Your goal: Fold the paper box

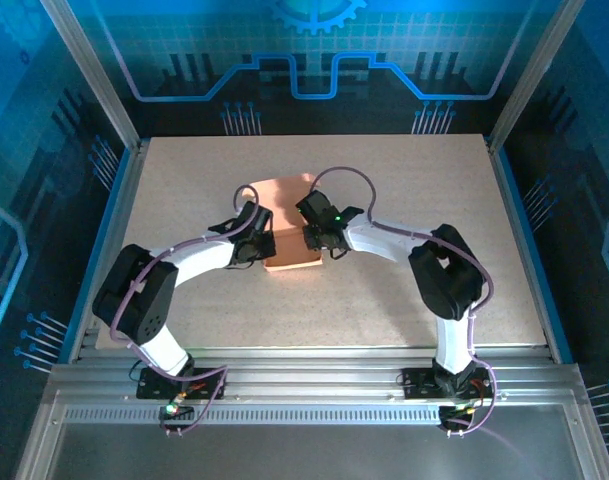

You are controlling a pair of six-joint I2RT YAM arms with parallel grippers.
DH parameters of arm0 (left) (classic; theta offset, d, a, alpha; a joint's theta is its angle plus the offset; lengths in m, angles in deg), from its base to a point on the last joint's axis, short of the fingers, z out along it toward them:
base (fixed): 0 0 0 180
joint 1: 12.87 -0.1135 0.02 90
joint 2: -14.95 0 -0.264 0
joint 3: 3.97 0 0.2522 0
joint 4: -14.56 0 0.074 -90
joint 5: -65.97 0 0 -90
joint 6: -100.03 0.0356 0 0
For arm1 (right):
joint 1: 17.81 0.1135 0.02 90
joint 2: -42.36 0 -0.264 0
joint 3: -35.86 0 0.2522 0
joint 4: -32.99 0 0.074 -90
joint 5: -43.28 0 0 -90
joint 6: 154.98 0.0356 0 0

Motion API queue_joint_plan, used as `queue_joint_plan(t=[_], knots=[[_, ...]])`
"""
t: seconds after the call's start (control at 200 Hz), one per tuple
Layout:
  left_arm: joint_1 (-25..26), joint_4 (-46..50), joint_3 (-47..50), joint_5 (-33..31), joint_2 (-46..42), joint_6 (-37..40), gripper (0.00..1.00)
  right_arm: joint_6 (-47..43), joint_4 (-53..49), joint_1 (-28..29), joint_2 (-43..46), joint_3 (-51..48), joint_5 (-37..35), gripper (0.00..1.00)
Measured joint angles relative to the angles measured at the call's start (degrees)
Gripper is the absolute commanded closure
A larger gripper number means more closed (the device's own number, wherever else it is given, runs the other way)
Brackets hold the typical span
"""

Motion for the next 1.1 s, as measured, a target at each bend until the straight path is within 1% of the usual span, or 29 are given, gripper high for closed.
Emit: queue_joint_plan(t=[0.14,0.3,0.375,0.43,0.455,0.525,0.545,0.56,0.59,0.81,0.845,0.976,1.046,1.096], knots=[[0.37,0.44,-0.79,-0.2,0.39,-0.04,1.0,-0.35,-1.11,0.0,-2.27,1.77,-0.81,0.82],[0.9,1.05,-1.16,-0.59,0.74,-0.39,0.99,-0.28,-1.86,-0.02,-2.82,1.86,-2.14,1.0],[1.16,1.11,-1.18,-0.63,0.74,-0.44,0.99,-0.22,-1.9,-0.02,-2.89,1.88,-2.64,1.0],[1.22,1.11,-1.2,-0.63,0.79,-0.46,0.96,-0.44,-1.92,-0.02,-3.19,1.92,-2.82,1.0],[1.22,1.11,-1.22,-0.63,0.79,-0.48,0.93,-0.46,-1.95,-0.02,-3.41,1.99,-2.86,1.0],[1.22,1.11,-1.25,-0.59,0.79,-0.87,0.73,-0.68,-1.9,-0.02,-3.98,2.01,-3.08,1.0],[1.22,1.11,-1.25,-0.44,0.79,-1.03,0.7,-0.83,-1.88,0.0,-4.15,2.01,-3.15,1.0],[1.22,1.09,-1.25,-0.44,0.79,-1.27,0.65,-0.96,-1.9,0.0,-4.26,2.01,-3.28,1.0],[1.31,0.96,-1.25,-0.44,0.79,-1.68,0.61,-1.31,-2.12,0.0,-4.46,2.01,-3.58,1.0],[1.33,0.63,-1.22,0.5,-0.26,-2.05,0.43,-3.63,-3.67,0.11,-5.4,2.56,-9.75,1.0],[1.33,0.66,-1.16,0.76,-0.96,-2.19,0.38,-3.96,-3.87,0.17,-5.73,2.8,-10.86,1.0],[1.31,0.42,-0.04,2.1,-5.66,-2.86,0.24,-5.2,-4.37,0.81,-6.84,3.5,-14.69,1.0],[1.31,0.31,1.51,2.91,-8.96,-3.19,0.19,-5.42,-4.94,1.33,-7.63,4.11,-16.44,1.0],[1.31,0.31,2.8,3.5,-11.37,-3.39,0.18,-5.42,-5.57,1.84,-8.35,4.85,-17.79,1.0]])
